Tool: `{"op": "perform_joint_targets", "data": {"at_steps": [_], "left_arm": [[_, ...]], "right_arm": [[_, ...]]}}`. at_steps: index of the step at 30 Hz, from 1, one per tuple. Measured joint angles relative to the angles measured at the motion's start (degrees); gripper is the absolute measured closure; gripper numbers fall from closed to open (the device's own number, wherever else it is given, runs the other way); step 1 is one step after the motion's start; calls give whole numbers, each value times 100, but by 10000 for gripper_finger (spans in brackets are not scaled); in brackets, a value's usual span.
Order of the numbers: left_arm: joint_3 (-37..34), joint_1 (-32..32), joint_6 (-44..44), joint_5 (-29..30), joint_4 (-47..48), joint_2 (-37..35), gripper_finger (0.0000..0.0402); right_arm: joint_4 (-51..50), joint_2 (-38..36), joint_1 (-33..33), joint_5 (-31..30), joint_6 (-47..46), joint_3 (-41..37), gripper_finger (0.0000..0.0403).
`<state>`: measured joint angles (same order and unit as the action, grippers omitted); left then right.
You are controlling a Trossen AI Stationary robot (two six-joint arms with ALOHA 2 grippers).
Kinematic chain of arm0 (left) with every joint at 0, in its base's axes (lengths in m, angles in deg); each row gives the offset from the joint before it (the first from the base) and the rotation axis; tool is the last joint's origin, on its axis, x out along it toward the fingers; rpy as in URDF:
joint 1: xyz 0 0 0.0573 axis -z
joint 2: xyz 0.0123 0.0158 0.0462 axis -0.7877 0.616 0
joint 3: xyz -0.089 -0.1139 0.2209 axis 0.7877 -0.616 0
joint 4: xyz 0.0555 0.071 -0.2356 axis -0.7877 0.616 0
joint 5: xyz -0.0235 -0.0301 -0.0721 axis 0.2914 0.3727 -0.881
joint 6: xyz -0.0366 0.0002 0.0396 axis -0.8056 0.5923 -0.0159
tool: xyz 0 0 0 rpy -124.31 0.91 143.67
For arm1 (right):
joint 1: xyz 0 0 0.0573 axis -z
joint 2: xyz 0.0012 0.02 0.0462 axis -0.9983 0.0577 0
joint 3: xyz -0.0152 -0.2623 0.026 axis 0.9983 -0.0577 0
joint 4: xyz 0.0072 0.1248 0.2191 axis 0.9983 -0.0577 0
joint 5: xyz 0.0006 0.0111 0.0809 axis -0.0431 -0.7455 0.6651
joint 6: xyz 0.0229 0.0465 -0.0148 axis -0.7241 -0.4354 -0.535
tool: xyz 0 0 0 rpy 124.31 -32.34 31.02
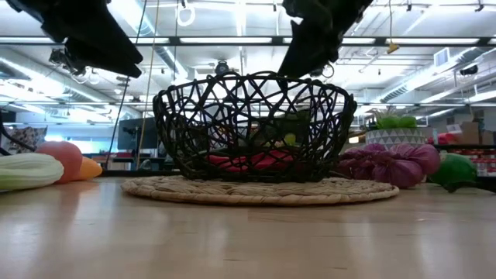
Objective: Build produce basket
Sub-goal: Put the orange into the black basket
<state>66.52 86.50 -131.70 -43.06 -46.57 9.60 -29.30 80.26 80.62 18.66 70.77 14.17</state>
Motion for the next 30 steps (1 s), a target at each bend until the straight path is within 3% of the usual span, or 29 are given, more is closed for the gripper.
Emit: {"op": "perform_joint_targets", "data": {"at_steps": [8, 15, 18, 22, 26, 30], "left_arm": [[112, -920, -135, -677, 1303, -849, 227], [1448, -1620, 382, -1193, 3833, -825, 228], [1884, -1874, 482, -1690, 4825, -752, 227], [2072, -2446, 466, -2643, 5861, -753, 211], [1930, -2984, 783, -3426, 6312, -754, 181], [1809, -3388, 1064, -3602, 6270, -724, 142]], "right_arm": [[570, 0, 143, 123, 17, -269, 106], [1302, 0, 132, 157, -104, -684, 89], [1643, 0, 128, 173, -106, -916, 89], [2388, 0, 175, 172, -131, -1228, 89], [3379, -2, 206, 205, -75, -1533, 89], [3600, -2, 245, 453, 47, -1567, 89]]}}
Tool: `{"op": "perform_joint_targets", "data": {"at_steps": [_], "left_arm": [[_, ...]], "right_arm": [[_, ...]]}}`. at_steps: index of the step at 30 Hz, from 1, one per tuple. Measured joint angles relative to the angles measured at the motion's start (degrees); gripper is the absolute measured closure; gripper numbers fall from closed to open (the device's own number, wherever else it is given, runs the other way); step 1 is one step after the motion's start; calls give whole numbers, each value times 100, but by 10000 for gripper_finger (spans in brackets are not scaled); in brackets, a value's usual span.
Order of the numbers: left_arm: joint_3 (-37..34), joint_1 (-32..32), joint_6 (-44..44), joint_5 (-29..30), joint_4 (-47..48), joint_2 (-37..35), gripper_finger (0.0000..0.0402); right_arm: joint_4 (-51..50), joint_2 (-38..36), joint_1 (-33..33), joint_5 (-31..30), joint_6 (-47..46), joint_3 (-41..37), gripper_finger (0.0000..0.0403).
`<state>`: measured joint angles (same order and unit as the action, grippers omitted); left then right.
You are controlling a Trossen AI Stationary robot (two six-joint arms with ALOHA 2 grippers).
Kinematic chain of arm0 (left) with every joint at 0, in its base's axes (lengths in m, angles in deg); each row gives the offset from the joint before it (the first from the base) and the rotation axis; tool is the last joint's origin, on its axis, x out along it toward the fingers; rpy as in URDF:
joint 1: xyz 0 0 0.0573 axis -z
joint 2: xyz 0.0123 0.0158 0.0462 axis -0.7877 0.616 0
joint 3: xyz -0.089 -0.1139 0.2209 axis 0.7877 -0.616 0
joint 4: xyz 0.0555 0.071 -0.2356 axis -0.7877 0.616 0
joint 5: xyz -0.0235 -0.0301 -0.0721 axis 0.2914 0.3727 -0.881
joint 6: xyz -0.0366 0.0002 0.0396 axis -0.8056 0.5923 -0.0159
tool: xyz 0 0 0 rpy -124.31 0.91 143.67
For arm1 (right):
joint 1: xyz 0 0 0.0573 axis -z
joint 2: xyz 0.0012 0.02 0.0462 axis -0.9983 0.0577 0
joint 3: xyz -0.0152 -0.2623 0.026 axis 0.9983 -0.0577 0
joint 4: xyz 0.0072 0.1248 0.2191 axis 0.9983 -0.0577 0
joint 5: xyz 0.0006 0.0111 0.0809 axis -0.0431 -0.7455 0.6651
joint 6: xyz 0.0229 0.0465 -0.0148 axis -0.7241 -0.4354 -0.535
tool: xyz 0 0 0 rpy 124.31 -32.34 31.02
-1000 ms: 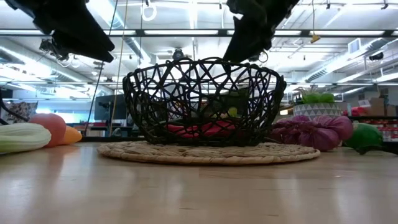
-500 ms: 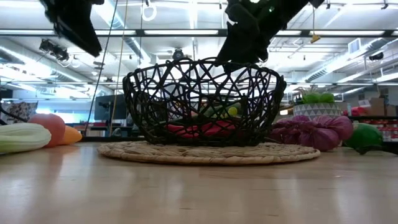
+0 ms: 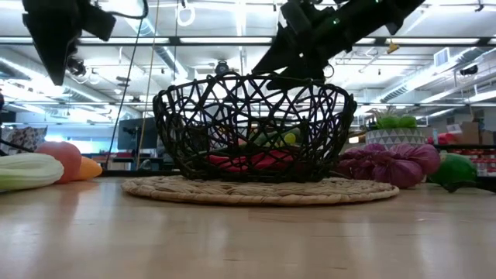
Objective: Build produce basket
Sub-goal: Put the orange into the black basket
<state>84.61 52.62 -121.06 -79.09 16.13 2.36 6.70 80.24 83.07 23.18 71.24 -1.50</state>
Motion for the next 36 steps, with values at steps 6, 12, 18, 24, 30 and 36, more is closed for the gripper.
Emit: {"op": "perform_joint_targets", "data": {"at_steps": [6, 12, 18, 24, 30, 36], "left_arm": [[-272, -747, 225, 9, -78, 347, 89], [-670, -1492, 310, -63, -208, 922, 83], [-751, -1860, 532, -248, -557, 1200, 83], [-751, -2232, 762, -380, -899, 1211, 83], [-751, -2627, 785, -375, -892, 1211, 83], [-751, -2830, 722, -494, -872, 1211, 83]], "right_arm": [[-13, 0, 0, 22, 73, 1, 89], [-29, 0, 3, 65, 127, 1, 89], [-59, 0, 1, 314, 126, 1, 89], [-87, 0, -4, 464, 126, 1, 89], [-104, -2, -4, 554, 124, 3, 89], [-108, -2, -6, 616, 105, 5, 89]]}}
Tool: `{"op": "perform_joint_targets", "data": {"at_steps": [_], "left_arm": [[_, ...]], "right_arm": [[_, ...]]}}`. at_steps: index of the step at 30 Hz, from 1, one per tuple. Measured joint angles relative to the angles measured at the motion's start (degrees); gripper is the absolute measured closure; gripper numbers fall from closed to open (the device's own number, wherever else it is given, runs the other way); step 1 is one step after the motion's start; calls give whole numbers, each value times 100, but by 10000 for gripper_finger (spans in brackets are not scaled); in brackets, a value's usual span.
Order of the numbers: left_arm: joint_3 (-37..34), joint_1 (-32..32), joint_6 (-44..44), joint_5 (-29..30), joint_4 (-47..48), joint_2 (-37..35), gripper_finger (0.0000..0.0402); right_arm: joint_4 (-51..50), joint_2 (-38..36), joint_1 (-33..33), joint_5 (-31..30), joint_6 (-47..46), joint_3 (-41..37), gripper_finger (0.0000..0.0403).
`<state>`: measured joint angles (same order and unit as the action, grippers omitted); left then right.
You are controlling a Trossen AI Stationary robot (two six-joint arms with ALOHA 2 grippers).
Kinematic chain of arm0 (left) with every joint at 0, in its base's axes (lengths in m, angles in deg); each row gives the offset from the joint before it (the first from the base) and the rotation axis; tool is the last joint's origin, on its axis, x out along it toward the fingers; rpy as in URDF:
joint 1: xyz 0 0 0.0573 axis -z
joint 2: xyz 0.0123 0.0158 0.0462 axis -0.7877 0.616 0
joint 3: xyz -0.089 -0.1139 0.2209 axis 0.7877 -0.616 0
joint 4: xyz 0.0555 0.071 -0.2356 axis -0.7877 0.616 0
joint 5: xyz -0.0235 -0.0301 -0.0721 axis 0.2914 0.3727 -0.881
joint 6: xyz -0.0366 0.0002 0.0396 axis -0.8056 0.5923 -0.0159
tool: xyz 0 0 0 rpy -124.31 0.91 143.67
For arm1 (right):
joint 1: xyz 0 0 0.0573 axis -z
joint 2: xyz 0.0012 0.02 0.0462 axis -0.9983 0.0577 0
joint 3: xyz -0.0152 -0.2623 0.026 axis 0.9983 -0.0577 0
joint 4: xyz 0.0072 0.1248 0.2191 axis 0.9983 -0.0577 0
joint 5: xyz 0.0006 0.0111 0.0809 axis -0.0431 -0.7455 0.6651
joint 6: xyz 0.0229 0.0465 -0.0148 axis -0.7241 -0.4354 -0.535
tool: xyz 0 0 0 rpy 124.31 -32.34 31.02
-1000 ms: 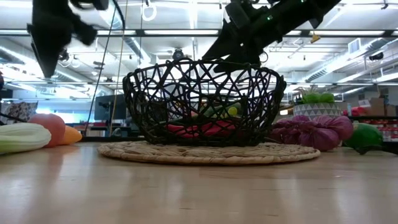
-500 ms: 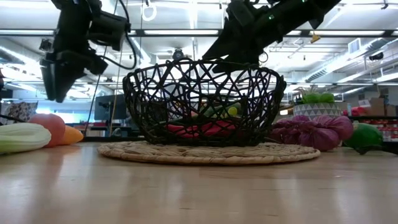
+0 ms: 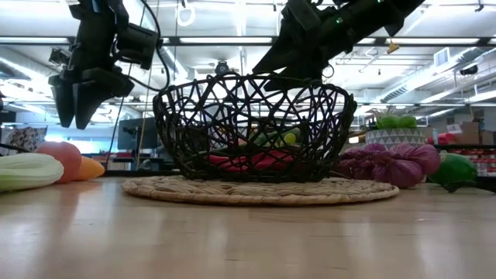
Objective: Build produce basket
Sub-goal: Put the orange into the black basket
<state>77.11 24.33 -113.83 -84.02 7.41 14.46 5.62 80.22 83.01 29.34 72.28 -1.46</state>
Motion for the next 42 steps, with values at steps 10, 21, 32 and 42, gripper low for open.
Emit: {"op": "perform_joint_targets", "data": {"at_steps": [10, 21, 32, 42], "left_arm": [[7, -32, -240, -121, 17, 295, 83], [2, 15, -117, -133, 6, 898, 83], [2, 57, -168, -413, 450, 935, 84], [-614, 60, -242, -472, -5, 938, 84]], "right_arm": [[247, -21, -84, 34, 49, 1, 89], [1362, -432, -554, -636, 1045, 7, 89], [1207, -389, -638, -930, 1095, 3, 89], [1161, -389, -638, -924, 1051, 3, 89]]}}
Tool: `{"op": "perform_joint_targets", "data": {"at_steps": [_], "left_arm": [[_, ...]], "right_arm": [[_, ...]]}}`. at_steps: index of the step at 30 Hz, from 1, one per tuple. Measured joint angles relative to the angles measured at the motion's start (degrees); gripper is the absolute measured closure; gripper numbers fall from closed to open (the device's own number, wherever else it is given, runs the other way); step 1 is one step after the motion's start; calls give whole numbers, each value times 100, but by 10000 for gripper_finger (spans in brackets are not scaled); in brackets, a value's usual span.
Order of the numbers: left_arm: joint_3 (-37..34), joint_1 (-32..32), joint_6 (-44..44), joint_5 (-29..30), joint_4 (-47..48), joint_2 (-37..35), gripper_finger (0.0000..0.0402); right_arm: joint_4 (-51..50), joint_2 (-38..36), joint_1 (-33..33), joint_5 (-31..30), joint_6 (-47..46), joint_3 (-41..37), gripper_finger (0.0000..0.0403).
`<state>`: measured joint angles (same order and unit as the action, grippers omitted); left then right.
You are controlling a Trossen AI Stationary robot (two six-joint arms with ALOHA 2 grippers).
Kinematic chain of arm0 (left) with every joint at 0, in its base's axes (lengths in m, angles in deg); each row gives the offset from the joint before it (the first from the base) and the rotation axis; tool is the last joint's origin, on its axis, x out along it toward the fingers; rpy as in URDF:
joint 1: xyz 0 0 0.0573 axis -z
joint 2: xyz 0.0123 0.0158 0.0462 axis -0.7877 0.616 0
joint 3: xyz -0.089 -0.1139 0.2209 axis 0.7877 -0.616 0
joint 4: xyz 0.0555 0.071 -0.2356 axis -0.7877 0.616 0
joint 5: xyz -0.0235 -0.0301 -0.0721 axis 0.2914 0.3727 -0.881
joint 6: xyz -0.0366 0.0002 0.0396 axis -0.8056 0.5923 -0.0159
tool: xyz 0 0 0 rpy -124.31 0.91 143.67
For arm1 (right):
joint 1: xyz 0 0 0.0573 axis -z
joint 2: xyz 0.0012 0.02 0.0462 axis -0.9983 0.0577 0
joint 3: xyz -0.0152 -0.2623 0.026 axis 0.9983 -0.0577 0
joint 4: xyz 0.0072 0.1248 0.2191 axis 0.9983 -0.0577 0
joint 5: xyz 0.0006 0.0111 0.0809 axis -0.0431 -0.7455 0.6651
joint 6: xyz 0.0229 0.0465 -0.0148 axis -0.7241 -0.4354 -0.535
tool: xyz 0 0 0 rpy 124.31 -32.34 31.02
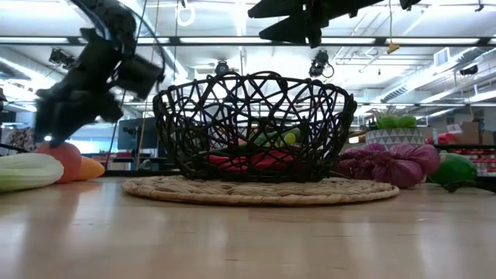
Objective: Build produce basket
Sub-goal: Put the orange into the black basket, then put the yellow mango into the black basket
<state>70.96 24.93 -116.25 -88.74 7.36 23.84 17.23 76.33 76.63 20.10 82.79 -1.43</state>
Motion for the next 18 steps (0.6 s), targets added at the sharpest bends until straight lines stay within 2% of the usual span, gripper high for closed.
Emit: {"op": "perform_joint_targets", "data": {"at_steps": [6, 13, 18], "left_arm": [[-25, 120, -1, -46, -760, 33, 84], [176, -39, 150, -3, -480, 30, 83], [748, -51, 477, 214, -616, 30, 83]], "right_arm": [[-50, 0, 0, -2, -46, 0, 89], [-47, 4, 39, 5, -46, 0, 89], [-49, 4, 48, 20, -40, 0, 89]]}}
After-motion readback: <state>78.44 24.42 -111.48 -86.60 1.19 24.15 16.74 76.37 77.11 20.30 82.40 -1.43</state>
